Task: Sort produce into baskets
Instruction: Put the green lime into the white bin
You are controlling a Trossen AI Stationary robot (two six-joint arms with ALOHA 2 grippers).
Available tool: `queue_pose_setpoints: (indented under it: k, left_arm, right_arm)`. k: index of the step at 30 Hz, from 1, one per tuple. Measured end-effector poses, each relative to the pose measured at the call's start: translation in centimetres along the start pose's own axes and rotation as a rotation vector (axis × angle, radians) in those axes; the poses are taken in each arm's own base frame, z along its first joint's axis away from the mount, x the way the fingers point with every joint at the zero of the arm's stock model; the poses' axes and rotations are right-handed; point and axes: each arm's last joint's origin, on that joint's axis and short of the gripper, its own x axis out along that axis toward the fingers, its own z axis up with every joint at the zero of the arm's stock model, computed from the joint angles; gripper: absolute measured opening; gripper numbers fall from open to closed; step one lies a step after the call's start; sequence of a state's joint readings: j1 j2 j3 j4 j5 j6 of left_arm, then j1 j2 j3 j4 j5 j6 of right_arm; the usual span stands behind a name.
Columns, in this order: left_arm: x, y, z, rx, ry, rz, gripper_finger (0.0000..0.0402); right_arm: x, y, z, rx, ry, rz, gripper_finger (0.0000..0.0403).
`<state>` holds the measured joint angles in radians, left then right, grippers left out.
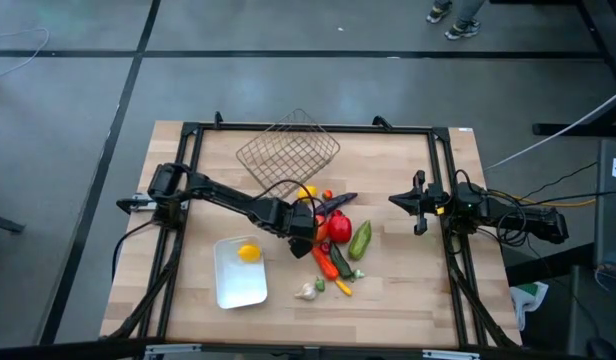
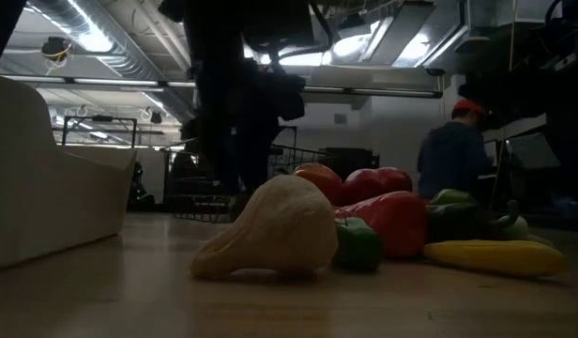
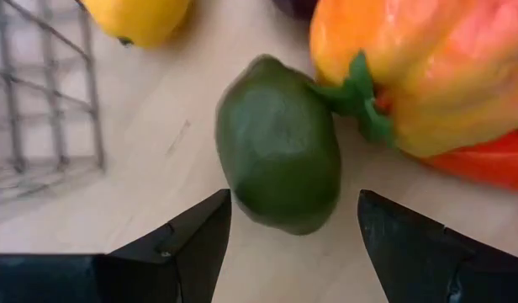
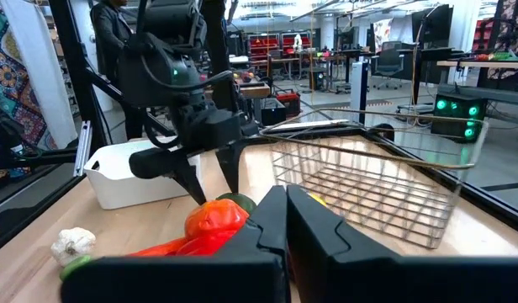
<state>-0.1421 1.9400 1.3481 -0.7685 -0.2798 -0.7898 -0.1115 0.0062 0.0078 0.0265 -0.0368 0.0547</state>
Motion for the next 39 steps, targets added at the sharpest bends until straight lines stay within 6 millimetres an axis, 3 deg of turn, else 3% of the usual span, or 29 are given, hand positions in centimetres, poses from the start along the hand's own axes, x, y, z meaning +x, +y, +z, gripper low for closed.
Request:
queue_pose_setpoints:
  k: [12, 39]
  left_arm:
    - [1.9, 0.2, -0.9, -0.015, -0.051, -0.03, 0.0253]
    - [2.0, 0.4, -0.8, -0.015, -0.094, 0.015, 0.0248]
  right_arm:
    - [0.0, 0.0, 0.0, 0.0, 0.0, 0.0, 0.0012]
    - [0.0, 0.0, 0.0, 0.0, 0.0, -0.003, 0.0012]
